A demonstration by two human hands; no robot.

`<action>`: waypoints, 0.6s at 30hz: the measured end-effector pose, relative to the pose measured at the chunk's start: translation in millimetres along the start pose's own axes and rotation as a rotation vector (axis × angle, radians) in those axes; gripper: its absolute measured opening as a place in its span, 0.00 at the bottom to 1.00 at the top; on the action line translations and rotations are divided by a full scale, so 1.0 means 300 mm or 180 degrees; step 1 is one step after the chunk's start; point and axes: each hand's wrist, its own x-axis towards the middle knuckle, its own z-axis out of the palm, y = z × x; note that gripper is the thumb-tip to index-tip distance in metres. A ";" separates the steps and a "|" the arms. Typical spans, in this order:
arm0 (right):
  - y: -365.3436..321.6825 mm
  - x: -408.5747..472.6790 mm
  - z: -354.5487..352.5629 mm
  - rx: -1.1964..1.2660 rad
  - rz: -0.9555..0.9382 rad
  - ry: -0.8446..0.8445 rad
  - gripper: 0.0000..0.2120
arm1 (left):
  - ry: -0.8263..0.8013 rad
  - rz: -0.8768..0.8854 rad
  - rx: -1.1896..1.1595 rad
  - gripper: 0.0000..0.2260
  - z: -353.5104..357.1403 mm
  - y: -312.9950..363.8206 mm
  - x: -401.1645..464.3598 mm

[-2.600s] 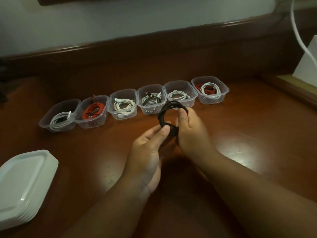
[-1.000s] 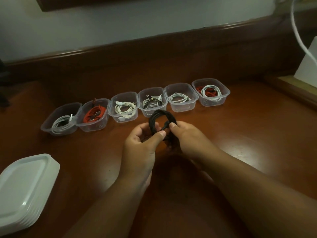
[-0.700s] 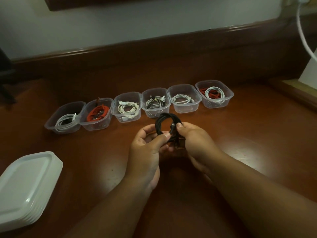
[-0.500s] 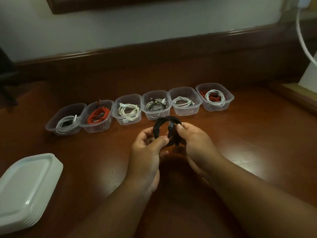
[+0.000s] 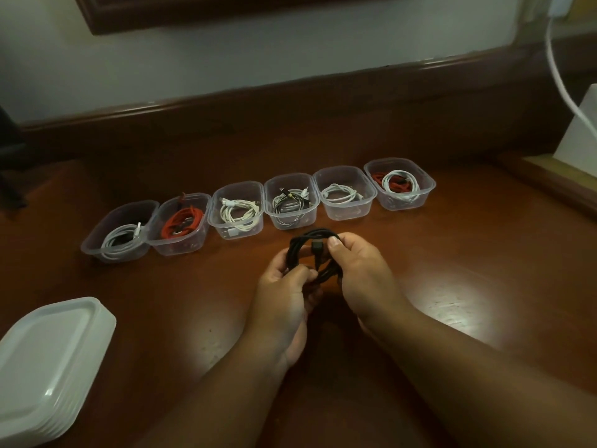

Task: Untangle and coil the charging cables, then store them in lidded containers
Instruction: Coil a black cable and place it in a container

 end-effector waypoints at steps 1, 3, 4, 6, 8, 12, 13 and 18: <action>0.001 -0.003 0.001 0.0004 -0.0071 0.0002 0.14 | 0.0007 -0.0044 -0.0013 0.19 -0.002 0.001 0.004; 0.005 -0.009 0.002 -0.0013 -0.0214 0.0051 0.13 | 0.0004 -0.0129 -0.0067 0.18 -0.005 0.002 0.012; 0.011 -0.009 0.003 -0.0037 -0.0298 0.0100 0.13 | -0.0008 -0.0156 -0.0104 0.18 -0.006 0.003 0.015; 0.017 -0.012 0.007 -0.0014 -0.0430 0.0180 0.12 | -0.0059 -0.0149 -0.0095 0.17 -0.005 0.005 0.014; 0.022 -0.012 0.011 0.0128 -0.0413 0.0203 0.12 | -0.0102 -0.0112 -0.0063 0.17 -0.004 0.006 0.014; 0.030 -0.003 0.016 0.0270 -0.0204 0.0139 0.12 | -0.0146 -0.0101 0.0015 0.17 -0.010 0.000 0.022; 0.027 -0.004 0.017 0.0258 -0.0192 0.0106 0.12 | -0.0156 -0.0035 0.0141 0.17 -0.013 0.000 0.024; 0.016 -0.011 0.010 0.0083 -0.0419 0.0139 0.12 | -0.0285 0.0362 0.0879 0.20 -0.025 0.002 0.029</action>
